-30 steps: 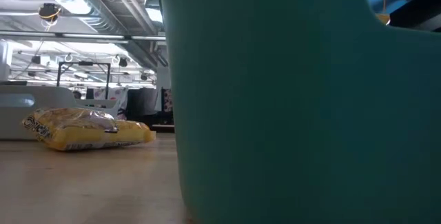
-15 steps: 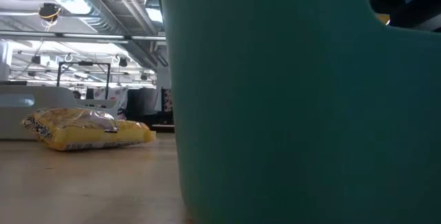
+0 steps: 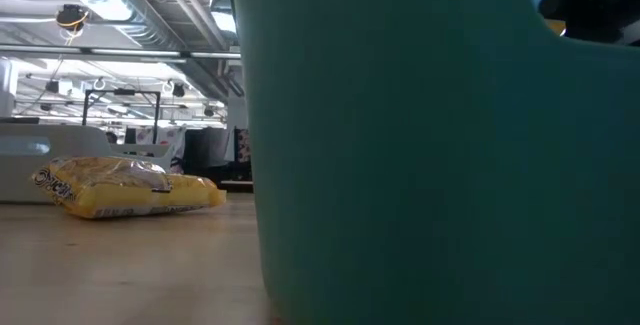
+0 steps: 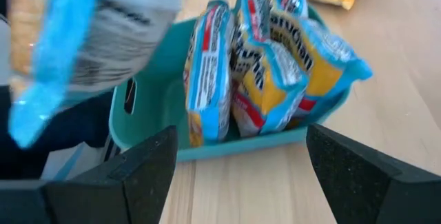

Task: Sort Maruchan noodles
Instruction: Put the blue noodle pack into the blue bin

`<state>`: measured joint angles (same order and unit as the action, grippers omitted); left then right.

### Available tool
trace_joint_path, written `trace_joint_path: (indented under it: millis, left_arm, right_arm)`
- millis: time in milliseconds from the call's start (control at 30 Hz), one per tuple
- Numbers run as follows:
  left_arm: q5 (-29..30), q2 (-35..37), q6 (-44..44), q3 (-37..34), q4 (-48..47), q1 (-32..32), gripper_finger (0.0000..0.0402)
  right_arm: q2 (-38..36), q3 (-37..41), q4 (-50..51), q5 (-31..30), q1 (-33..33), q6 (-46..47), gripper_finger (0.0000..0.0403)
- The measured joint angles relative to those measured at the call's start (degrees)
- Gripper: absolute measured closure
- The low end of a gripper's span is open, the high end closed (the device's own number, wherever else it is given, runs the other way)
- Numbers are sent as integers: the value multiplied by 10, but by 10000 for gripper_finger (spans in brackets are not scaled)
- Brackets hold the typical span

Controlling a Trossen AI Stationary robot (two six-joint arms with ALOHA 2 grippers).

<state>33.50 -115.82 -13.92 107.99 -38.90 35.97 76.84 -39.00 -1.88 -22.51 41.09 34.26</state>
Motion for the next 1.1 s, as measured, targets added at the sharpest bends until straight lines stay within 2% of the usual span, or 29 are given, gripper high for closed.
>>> trace_joint_path:
  millis: [133,233,400,533,867,967,1100]
  left_arm:
    - [5,-52,1,72,-64,12,402]
    - [6,-79,3,101,-104,20,401]
    - [6,-105,52,105,-151,30,402]
    - [-1,-120,55,104,-182,28,402]
    - [-56,-147,56,105,-173,14,399]
    - [-64,-148,53,105,-169,11,380]
    - [-93,-148,35,105,-159,3,335]
  right_arm:
    - [0,0,14,-18,17,4,100]
    - [0,0,24,-34,29,4,100]
    - [0,0,24,-45,33,6,100]
    - [3,0,26,-45,32,15,100]
    - [3,0,25,-71,32,30,100]
    - [3,0,24,-78,32,30,100]
    - [3,0,24,-80,32,30,100]
